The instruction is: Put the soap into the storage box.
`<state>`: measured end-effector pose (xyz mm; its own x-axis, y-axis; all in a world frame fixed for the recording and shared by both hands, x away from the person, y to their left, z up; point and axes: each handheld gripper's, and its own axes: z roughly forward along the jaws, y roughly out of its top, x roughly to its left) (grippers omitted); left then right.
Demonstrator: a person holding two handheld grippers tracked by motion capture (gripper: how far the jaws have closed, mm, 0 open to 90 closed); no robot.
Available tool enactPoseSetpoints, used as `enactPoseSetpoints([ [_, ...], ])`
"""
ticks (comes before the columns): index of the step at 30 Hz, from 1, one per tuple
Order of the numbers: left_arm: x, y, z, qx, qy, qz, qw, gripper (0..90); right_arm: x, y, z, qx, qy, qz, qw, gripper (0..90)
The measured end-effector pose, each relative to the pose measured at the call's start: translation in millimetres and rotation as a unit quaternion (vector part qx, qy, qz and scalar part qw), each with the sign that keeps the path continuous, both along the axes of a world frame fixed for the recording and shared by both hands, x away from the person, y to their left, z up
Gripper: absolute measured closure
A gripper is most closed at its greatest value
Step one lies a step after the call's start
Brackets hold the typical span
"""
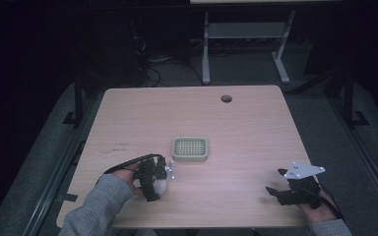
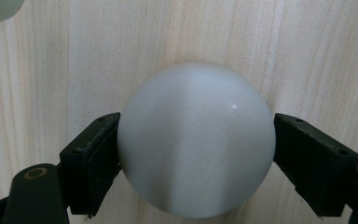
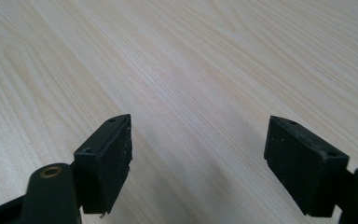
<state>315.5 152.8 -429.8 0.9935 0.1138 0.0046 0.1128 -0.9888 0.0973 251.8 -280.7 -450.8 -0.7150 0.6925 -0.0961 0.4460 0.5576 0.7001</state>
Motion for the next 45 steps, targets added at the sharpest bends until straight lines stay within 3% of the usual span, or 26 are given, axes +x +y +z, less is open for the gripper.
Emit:
enactPoseSetpoints([
  [23, 1.9, -1.3, -4.1, 0.017, 0.0, -0.004, 0.9998, 23.4, -0.8, 0.0, 1.2, 0.004, -0.003, -0.001, 1.0, 22.7],
  [45, 0.6, 1.5, 0.2, 0.005, 0.011, 0.0, 0.9999, 24.0, -0.2, -0.7, 0.3, 0.008, 0.001, -0.004, 1.0, 22.7],
])
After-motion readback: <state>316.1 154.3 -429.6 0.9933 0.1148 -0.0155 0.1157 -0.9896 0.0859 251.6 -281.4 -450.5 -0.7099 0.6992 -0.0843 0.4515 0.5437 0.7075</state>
